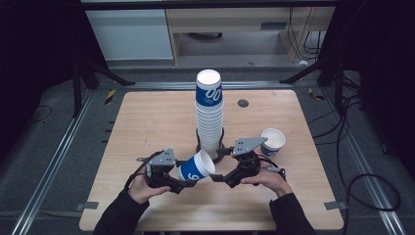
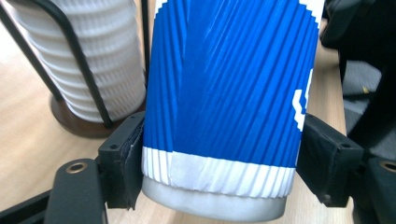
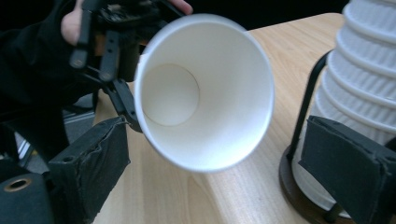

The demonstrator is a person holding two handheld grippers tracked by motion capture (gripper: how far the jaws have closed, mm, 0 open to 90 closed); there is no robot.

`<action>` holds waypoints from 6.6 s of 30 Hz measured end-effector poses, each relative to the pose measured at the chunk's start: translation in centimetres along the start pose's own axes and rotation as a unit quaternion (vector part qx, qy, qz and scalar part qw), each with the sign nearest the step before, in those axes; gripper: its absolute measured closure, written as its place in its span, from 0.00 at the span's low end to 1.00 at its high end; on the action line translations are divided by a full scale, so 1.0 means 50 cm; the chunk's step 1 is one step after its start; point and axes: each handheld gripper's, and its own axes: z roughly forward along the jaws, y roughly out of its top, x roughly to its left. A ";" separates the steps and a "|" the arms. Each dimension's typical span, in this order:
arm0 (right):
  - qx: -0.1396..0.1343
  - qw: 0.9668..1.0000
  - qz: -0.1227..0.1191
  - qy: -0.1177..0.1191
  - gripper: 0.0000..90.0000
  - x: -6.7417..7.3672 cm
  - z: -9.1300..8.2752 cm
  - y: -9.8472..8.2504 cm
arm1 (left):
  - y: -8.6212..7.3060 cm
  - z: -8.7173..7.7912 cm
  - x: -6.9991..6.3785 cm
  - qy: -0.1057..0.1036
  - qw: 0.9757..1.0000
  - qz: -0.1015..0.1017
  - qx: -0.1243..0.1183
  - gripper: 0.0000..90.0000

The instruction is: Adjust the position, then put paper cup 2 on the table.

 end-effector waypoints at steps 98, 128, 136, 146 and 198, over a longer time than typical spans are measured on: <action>-0.030 0.974 0.060 -0.218 0.19 -0.001 -0.171 0.017 | -0.027 -0.081 0.079 0.137 0.985 -0.100 -0.041 0.21; 0.033 0.944 0.080 -0.318 0.18 0.001 -0.259 0.021 | -0.047 -0.092 0.109 0.162 0.977 -0.131 -0.039 0.21; 0.077 0.928 0.095 -0.351 0.18 0.003 -0.286 0.014 | -0.049 -0.099 0.113 0.165 0.976 -0.135 -0.042 0.21; 0.115 0.924 0.107 -0.349 0.18 0.014 -0.290 0.000 | -0.050 -0.105 0.115 0.172 0.975 -0.137 -0.043 0.21; 0.279 0.898 0.142 -0.310 0.08 -0.046 -0.216 -0.130 | -0.059 -0.106 0.125 0.188 0.971 -0.143 -0.026 0.21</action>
